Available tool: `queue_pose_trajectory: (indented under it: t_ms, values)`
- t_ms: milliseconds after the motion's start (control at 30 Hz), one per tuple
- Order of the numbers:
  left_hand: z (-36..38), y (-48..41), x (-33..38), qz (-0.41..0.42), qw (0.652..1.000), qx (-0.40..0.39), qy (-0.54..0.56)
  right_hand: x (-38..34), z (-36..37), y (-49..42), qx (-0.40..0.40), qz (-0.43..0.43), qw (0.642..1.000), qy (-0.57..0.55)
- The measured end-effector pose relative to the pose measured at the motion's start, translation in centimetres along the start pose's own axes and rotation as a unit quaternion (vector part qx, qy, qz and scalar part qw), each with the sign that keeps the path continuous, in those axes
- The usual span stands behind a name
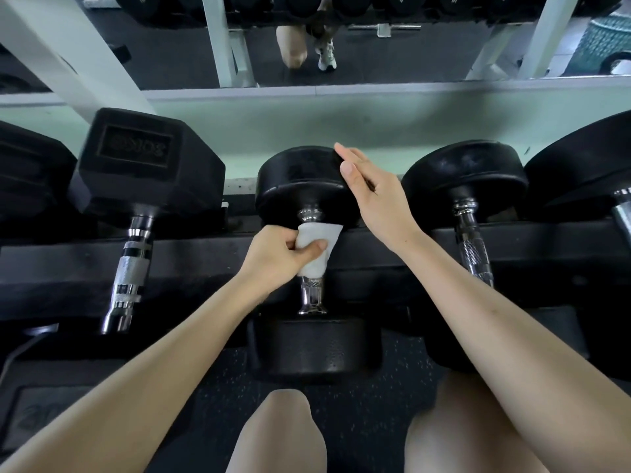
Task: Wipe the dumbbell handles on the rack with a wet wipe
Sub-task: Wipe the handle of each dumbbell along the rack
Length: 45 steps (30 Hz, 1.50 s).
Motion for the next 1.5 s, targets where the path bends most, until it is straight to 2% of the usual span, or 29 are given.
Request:
queue_pose_trajectory:
  t_ms: [133,200,300,600,733,833,1133,1300,1500]
  values:
    - [0.5,2.0,-1.1,-0.058,0.995,-0.057,-0.058,0.1,0.1,-0.1,0.0,-0.005,1.0,0.006]
    - [0.6,1.8,-1.1,-0.09,0.994,-0.061,0.001,0.1,0.1,-0.2,-0.001,-0.005,1.0,0.006]
    - [0.7,1.1,-0.7,-0.112,0.989,-0.036,0.094,0.1,0.1,-0.2,0.0,-0.008,1.0,0.0]
    - [0.1,-1.3,0.2,-0.123,0.979,0.066,0.146,0.6,0.2,-0.3,0.002,-0.002,1.0,0.006]
    - [0.3,-1.8,0.1,-0.128,0.975,0.065,0.17,0.6,0.2,-0.4,0.004,-0.005,1.0,0.013]
    - [0.8,-1.2,-0.1,-0.132,0.975,0.029,0.174,0.5,0.2,-0.4,0.005,-0.005,1.0,0.016]
    - [1.3,0.6,-0.9,-0.137,0.983,-0.074,0.097,0.3,0.2,-0.3,0.006,-0.007,1.0,0.017]
    - [1.3,2.5,-1.3,-0.163,0.979,-0.123,0.019,0.4,0.2,-0.3,0.009,0.0,1.0,0.015]
    - [0.1,2.9,0.4,-0.122,0.979,-0.1,-0.126,0.1,0.1,-0.2,0.007,-0.006,1.0,0.017]
Point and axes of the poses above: each hand's wrist, its own y-axis away from the middle knuckle, its own z-axis out of the palm, x = y × z, the point moved 6 cm from there along -y, towards the middle knuckle
